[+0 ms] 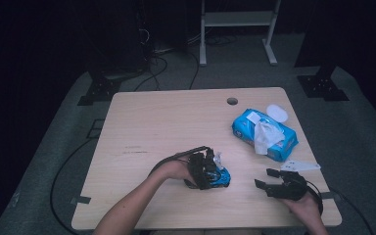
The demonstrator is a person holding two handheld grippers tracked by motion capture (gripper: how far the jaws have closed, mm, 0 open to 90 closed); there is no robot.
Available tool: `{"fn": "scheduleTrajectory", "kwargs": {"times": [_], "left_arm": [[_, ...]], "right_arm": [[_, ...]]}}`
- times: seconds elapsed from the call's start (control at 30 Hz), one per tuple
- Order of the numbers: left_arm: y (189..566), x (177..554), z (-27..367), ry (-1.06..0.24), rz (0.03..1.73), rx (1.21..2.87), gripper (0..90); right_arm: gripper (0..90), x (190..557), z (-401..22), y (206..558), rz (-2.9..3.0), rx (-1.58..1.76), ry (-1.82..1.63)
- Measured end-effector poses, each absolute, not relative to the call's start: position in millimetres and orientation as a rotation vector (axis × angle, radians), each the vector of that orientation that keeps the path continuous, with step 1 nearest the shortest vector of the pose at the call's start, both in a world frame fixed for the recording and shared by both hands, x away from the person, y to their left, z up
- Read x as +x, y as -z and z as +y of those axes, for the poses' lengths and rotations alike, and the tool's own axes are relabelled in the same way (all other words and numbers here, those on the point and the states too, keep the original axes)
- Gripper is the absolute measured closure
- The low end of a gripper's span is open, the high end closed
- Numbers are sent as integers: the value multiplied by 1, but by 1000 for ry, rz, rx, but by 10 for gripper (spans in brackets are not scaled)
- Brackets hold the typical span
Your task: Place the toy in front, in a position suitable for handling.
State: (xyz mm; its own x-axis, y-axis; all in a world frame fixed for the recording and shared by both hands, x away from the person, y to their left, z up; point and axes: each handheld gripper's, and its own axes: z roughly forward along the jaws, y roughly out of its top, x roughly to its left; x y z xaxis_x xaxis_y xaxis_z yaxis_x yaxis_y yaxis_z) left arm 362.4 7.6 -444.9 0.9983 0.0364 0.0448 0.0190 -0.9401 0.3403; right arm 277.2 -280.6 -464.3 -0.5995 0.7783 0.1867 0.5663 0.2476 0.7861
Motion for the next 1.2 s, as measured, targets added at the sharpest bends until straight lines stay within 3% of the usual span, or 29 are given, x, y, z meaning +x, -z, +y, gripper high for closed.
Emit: {"fn": "scheduleTrajectory", "kwargs": {"times": [0.23, 0.67, 1.2], "left_arm": [[446, 361, 11, -88, 58, 2758, 270], [419, 357, 28, -121, 124, 2562, 159], [419, 348, 82, -162, 304, 2335, 101]], "right_arm": [[289, 278, -280, 465, 2279, 1257, -1274], [288, 279, -280, 466, 2254, 1284, -1269], [271, 288, -282, 437, 2164, 1279, -1295]]}}
